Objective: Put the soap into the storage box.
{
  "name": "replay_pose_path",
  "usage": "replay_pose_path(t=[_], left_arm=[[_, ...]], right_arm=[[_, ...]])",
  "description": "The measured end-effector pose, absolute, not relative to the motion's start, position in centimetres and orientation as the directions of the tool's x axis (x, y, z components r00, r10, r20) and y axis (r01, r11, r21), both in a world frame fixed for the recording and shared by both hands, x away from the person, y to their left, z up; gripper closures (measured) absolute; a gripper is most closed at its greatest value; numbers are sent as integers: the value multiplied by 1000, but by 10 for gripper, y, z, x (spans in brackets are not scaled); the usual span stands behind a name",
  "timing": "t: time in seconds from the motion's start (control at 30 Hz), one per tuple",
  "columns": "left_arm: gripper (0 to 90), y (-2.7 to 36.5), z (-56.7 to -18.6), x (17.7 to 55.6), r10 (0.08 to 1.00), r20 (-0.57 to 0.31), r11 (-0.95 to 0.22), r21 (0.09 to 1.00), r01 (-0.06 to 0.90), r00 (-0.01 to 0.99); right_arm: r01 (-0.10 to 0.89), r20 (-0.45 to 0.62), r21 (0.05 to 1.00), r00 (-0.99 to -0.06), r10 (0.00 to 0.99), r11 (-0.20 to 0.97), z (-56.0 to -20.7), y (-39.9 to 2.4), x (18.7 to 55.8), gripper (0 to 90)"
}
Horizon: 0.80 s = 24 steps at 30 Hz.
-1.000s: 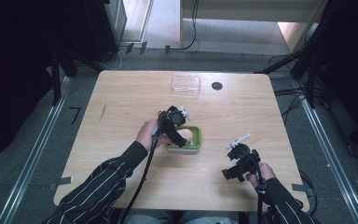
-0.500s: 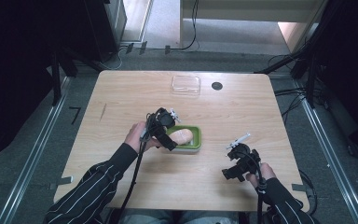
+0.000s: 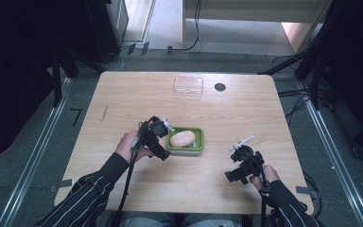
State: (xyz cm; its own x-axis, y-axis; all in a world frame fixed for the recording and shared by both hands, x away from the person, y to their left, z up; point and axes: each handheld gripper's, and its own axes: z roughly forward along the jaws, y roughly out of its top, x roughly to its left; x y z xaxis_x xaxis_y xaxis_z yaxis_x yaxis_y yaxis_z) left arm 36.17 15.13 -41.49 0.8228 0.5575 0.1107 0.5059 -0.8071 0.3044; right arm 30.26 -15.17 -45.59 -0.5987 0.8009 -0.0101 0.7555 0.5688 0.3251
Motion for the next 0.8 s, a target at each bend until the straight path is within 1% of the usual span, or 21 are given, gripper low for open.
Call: replay_pose_path(t=[0.37,0.8], left_arm=[[82,165,-420,343,552,116,-815,284,505,826],[80,187,-429,329,576,93,-800,267,537,812]], right_arm=[[756,-10,324,-598,801,569,-456,-152,302,141],[751,-15,324,-605,796,576,-456,-153,302,141]])
